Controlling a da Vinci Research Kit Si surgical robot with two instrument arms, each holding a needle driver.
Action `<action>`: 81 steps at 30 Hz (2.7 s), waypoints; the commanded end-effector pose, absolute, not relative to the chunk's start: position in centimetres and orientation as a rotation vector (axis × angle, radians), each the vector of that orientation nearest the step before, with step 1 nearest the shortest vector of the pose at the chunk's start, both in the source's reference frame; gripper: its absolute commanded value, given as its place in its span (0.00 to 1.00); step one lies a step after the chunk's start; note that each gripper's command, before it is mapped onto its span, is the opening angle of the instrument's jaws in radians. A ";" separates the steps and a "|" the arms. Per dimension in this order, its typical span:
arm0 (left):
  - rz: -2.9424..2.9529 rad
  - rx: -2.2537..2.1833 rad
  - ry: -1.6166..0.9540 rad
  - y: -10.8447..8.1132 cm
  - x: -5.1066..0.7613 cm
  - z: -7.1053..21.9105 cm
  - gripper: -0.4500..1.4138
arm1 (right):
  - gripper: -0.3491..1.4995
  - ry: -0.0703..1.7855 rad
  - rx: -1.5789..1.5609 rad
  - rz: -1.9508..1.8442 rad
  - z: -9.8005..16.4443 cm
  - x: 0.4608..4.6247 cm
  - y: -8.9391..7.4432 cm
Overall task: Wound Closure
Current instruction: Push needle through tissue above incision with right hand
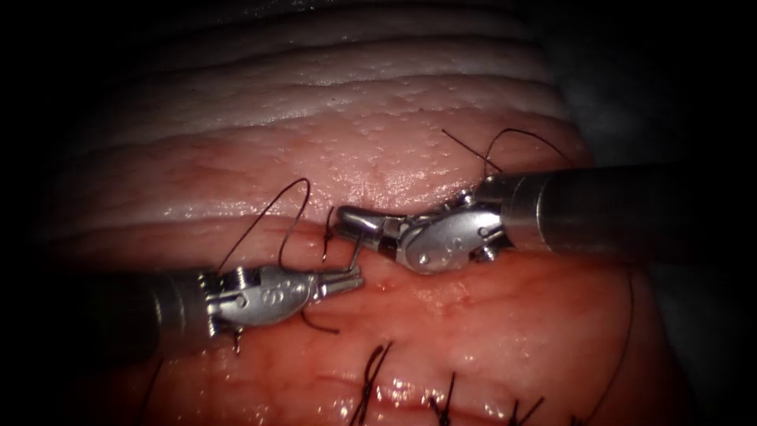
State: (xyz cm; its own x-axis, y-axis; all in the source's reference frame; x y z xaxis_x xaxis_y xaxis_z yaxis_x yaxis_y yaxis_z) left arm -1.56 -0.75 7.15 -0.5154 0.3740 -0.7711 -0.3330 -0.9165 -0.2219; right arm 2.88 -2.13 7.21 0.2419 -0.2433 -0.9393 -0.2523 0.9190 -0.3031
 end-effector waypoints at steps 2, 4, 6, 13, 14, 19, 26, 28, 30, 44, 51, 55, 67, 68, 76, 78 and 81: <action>2.424 -1.251 -0.068 -0.7 -1.61 7.2 0.11 | 0.00 1.348 -0.413 0.031 7.3 2.94 -2.2; 2.424 -1.252 -0.068 -0.8 -1.60 7.2 0.11 | 0.00 1.368 -0.375 0.060 7.3 2.95 -2.1; 2.424 -1.252 -0.068 -0.8 -1.60 7.2 0.11 | 0.00 1.393 -0.330 0.092 7.3 2.96 -2.1; 2.425 -1.253 -0.069 -0.8 -1.59 7.2 0.11 | 0.00 1.421 -0.151 0.225 7.5 3.01 -2.1; 2.425 -1.253 -0.069 -0.8 -1.58 7.2 0.11 | 0.00 1.424 -0.136 0.243 7.5 3.01 -2.1; 2.425 -1.253 -0.069 -0.8 -1.58 7.2 0.11 | 0.00 1.428 -0.030 0.352 7.6 3.00 -2.2; 2.426 -1.252 -0.068 -0.8 -1.58 7.2 0.11 | 0.00 1.452 0.085 0.429 7.6 3.01 -2.2; 2.426 -1.253 -0.068 -0.8 -1.58 7.2 0.11 | 0.00 1.458 0.121 0.435 7.6 3.02 -2.2; 2.426 -1.253 -0.068 -0.8 -1.58 7.2 0.11 | 0.00 1.456 0.138 0.441 7.6 3.03 -2.2; 2.426 -1.255 -0.069 -0.8 -1.56 7.2 0.11 | 0.00 1.399 0.327 0.513 7.6 3.04 -2.4; 2.427 -1.256 -0.070 -0.8 -1.56 7.2 0.11 | 0.00 1.371 0.393 0.494 7.6 3.00 -2.4; 2.427 -1.256 -0.070 -0.8 -1.55 7.2 0.11 | 0.00 1.370 0.423 0.463 7.6 2.98 -2.5; 2.424 -1.253 -0.070 -0.8 -1.55 7.2 0.10 | 0.00 1.346 0.545 0.427 7.6 3.00 -2.6; 2.422 -1.255 -0.067 -0.8 -1.55 7.2 0.10 | 0.00 1.341 0.556 0.433 7.6 3.00 -2.6; 2.457 -1.218 -0.093 -0.9 -1.56 7.2 0.10 | 0.00 1.267 0.640 0.499 7.7 2.97 -2.7; 2.462 -1.214 -0.096 -0.9 -1.56 7.2 0.10 | 0.00 1.261 0.647 0.497 7.7 2.97 -2.7; 2.462 -1.215 -0.097 -0.9 -1.55 7.2 0.10 | 0.00 1.264 0.653 0.487 7.7 2.97 -2.7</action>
